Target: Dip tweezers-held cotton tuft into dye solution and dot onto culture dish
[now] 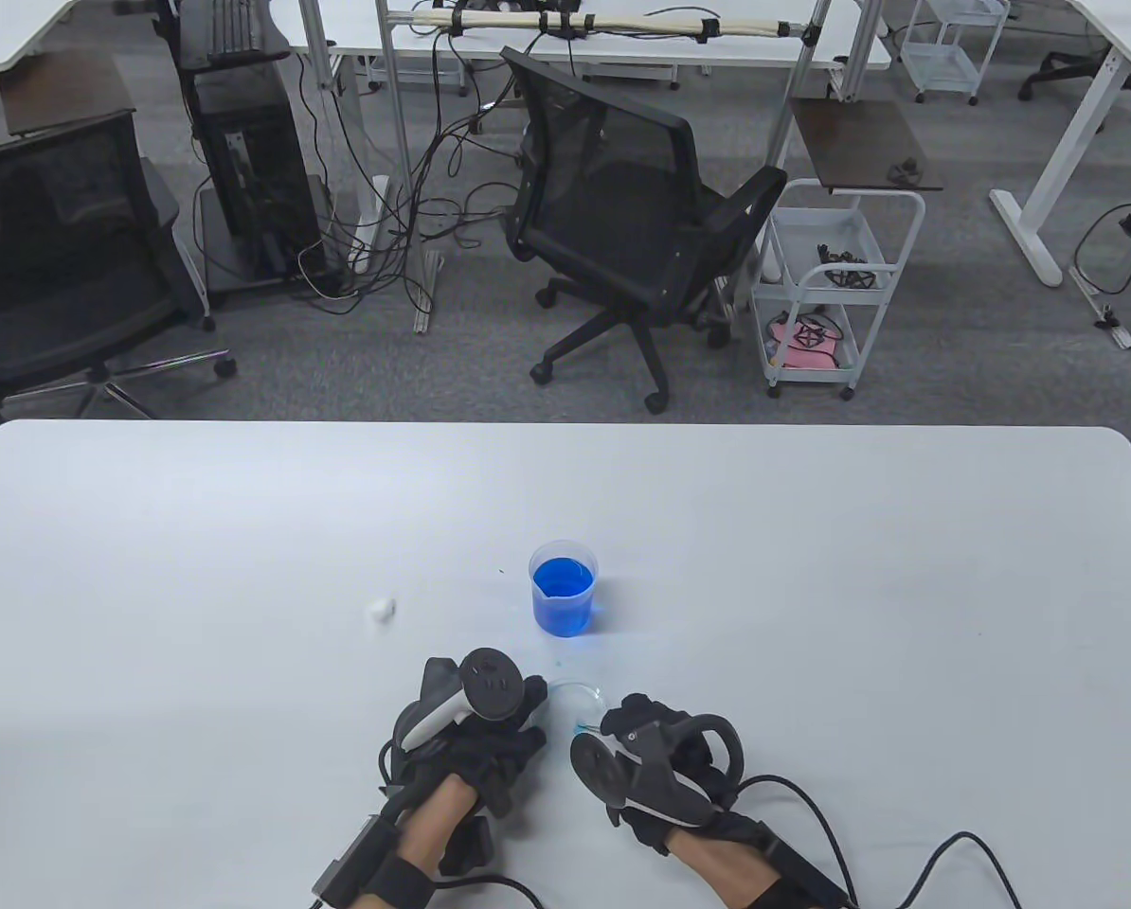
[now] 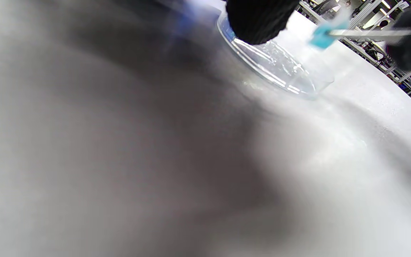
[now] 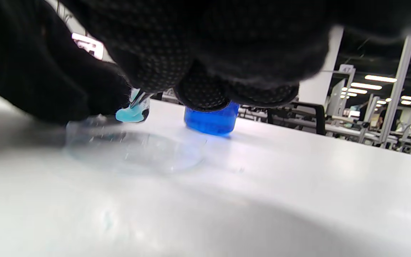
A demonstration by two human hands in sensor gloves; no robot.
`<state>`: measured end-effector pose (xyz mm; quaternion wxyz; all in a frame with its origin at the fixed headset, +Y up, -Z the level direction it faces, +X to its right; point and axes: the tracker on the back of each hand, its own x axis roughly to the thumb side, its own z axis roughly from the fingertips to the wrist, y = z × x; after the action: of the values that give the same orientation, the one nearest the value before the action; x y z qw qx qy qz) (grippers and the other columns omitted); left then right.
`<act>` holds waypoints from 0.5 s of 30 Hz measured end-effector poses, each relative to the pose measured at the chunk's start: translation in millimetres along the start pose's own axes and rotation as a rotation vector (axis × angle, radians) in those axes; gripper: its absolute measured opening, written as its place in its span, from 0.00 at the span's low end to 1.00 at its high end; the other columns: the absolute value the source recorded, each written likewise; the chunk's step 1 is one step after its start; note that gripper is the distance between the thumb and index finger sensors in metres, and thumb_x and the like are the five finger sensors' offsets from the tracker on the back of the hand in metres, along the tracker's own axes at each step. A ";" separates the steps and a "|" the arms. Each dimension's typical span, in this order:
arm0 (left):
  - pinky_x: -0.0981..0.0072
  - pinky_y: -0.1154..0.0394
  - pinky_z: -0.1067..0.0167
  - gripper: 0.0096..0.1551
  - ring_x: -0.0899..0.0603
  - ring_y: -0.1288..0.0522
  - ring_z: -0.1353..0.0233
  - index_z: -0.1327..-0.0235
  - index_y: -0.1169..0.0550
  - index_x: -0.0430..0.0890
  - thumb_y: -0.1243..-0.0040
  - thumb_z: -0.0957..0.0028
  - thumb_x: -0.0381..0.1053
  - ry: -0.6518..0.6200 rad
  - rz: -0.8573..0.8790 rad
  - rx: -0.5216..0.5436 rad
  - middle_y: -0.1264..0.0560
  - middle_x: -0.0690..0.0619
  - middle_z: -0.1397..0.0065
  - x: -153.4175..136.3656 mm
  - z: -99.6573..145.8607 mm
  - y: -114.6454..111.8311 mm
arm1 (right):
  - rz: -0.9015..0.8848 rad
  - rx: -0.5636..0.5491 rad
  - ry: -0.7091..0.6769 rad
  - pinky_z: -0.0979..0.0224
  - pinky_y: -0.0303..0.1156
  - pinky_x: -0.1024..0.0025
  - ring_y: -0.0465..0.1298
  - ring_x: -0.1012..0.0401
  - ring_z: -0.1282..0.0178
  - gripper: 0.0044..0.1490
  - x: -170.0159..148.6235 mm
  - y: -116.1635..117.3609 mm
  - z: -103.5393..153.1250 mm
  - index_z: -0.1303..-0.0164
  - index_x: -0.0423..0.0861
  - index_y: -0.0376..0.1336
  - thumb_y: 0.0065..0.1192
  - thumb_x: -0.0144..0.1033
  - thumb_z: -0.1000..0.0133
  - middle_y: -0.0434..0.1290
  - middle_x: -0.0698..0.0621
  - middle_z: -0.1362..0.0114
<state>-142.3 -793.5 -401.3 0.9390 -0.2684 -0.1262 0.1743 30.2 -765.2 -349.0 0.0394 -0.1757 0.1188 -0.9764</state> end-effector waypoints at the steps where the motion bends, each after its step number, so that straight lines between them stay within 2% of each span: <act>1: 0.20 0.65 0.32 0.37 0.23 0.64 0.19 0.15 0.49 0.54 0.48 0.32 0.53 0.000 0.000 0.000 0.61 0.34 0.11 0.0 0.0 0.0 | 0.010 0.012 -0.009 0.77 0.81 0.69 0.81 0.61 0.76 0.26 2.4 4.1 -0.5 0.70 0.31 0.83 0.74 0.37 0.65 0.84 0.34 0.58; 6: 0.20 0.65 0.32 0.37 0.23 0.64 0.19 0.15 0.49 0.54 0.48 0.32 0.53 -0.001 -0.001 0.000 0.61 0.33 0.11 0.1 0.0 0.0 | 0.038 0.040 -0.028 0.77 0.81 0.69 0.81 0.61 0.76 0.26 7.6 14.0 -1.7 0.70 0.31 0.83 0.74 0.37 0.65 0.84 0.35 0.58; 15: 0.20 0.65 0.32 0.37 0.23 0.64 0.19 0.15 0.49 0.54 0.48 0.32 0.53 0.000 -0.001 0.001 0.61 0.33 0.11 0.2 -0.1 0.0 | -0.032 -0.067 0.018 0.77 0.81 0.69 0.81 0.61 0.76 0.26 0.0 -14.2 -5.4 0.70 0.31 0.83 0.74 0.37 0.65 0.84 0.34 0.59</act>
<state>-142.1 -793.5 -401.3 0.9391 -0.2680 -0.1266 0.1737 27.8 -750.3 -350.4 0.0166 -0.1700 0.1490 -0.9740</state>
